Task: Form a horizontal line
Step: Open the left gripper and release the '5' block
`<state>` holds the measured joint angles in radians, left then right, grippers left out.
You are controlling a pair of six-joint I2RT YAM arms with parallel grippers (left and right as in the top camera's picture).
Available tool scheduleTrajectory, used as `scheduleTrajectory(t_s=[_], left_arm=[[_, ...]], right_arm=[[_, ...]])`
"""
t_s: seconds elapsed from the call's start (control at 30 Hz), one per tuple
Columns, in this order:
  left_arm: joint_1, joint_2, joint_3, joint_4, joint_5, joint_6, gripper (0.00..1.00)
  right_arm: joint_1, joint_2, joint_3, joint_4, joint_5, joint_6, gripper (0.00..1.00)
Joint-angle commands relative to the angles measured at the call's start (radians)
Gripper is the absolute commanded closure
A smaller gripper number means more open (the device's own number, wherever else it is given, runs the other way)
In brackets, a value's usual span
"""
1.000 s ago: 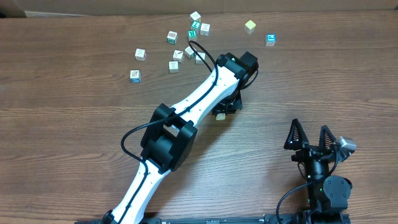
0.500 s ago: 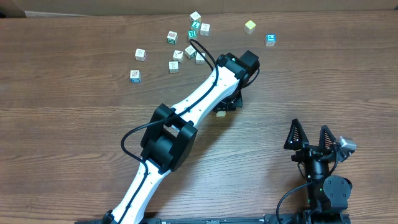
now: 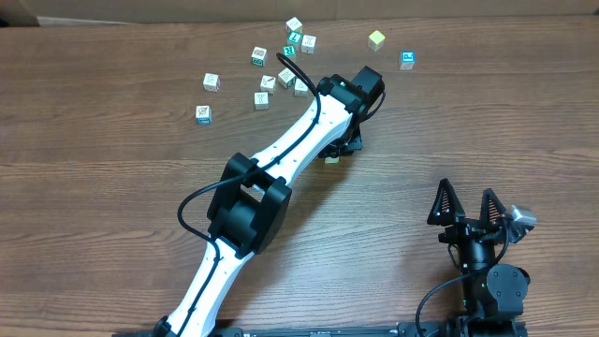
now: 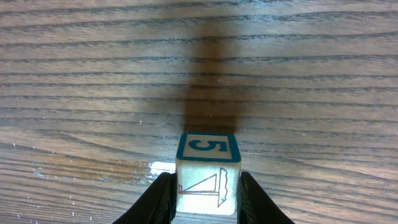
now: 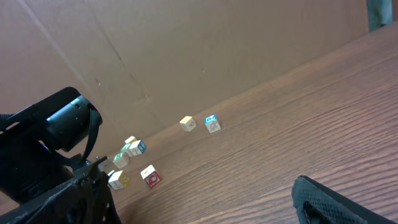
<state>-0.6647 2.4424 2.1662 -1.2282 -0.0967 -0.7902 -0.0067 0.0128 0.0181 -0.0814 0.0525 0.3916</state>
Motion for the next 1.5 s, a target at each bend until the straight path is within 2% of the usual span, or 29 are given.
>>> scheduleTrajectory(t_s=[0.0, 0.07, 0.67, 0.83, 1.03, 1.47], left_arm=[[0.007, -0.009, -0.004, 0.005, -0.013, 0.005, 0.74], [0.007, -0.009, -0.004, 0.005, -0.002, 0.004, 0.72], [0.003, -0.009, -0.004, 0.031, 0.019, 0.002, 0.72], [0.003, -0.009, -0.004, 0.059, 0.019, 0.047, 0.71], [0.003, -0.009, -0.004, 0.058, 0.02, 0.047, 0.71], [0.003, -0.009, -0.004, 0.067, 0.019, 0.047, 0.67]], right_arm=[[-0.006, -0.006, -0.01, 0.005, 0.006, -0.007, 0.0], [-0.006, -0.006, -0.01, 0.005, 0.006, -0.007, 0.0], [-0.006, -0.006, -0.01, 0.005, 0.006, -0.007, 0.0], [-0.006, -0.006, -0.01, 0.005, 0.006, -0.007, 0.0], [-0.006, -0.006, -0.01, 0.005, 0.006, -0.007, 0.0], [-0.006, -0.006, -0.01, 0.005, 0.006, -0.007, 0.0]])
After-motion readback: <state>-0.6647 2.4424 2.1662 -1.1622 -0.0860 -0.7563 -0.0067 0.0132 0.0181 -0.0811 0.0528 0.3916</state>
